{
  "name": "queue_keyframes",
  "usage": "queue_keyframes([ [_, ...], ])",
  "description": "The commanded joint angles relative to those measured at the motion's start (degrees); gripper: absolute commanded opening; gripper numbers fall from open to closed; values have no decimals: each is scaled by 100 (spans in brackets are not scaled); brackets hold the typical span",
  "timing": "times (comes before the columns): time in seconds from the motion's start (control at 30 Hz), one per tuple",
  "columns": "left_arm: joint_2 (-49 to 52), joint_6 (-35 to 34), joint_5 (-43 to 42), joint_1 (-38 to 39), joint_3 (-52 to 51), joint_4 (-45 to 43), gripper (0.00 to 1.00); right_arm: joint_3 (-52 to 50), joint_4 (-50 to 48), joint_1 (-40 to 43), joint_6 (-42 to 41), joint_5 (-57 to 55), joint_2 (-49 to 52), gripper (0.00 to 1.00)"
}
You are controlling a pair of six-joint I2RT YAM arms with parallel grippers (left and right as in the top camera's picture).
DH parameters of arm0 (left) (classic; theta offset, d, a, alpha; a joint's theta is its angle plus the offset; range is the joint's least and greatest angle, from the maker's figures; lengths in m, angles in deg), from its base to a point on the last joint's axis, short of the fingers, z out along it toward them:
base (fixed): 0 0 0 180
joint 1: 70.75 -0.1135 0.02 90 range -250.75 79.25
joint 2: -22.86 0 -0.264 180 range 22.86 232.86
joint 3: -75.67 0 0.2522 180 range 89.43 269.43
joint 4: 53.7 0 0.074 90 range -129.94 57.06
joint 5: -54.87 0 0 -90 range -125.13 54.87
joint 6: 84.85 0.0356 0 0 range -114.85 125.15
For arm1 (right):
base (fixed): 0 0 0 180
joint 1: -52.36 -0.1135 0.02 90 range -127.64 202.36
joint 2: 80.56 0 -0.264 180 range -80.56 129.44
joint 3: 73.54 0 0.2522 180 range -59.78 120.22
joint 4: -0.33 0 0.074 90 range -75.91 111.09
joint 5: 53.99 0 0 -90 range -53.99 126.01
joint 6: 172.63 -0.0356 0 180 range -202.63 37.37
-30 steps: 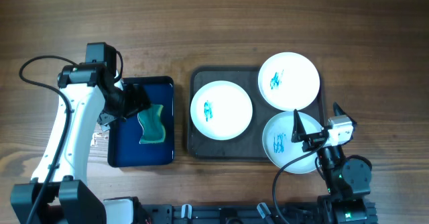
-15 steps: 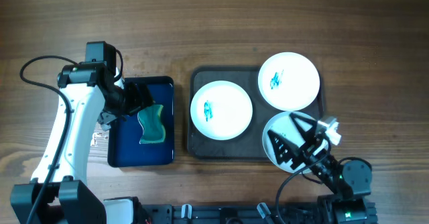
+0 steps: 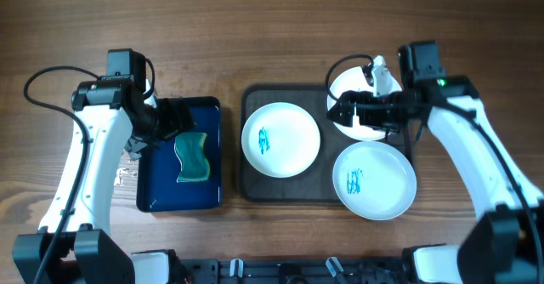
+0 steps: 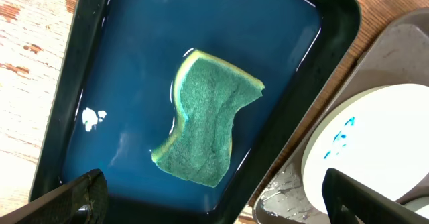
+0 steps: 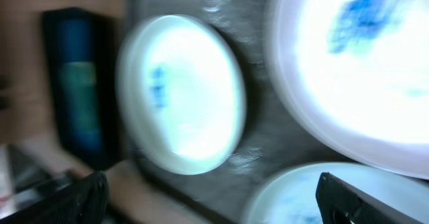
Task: Clean dirty plates on tray and stack at the side
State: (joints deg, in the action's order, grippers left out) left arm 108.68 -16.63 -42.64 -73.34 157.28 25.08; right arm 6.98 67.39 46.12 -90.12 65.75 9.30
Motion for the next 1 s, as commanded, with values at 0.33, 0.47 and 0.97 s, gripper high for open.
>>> queue_keyframes([
  [0.33,72,-13,332,11,72,94,66,426,-39,-68,7,-774,-470,100],
  [0.47,341,227,398,59,-284,-122,54,404,188,-68,0,-411,-468,100],
  [0.97,361,1392,308,1200,-1246,-1279,67,404,546,-807,332,-374,-468,100],
])
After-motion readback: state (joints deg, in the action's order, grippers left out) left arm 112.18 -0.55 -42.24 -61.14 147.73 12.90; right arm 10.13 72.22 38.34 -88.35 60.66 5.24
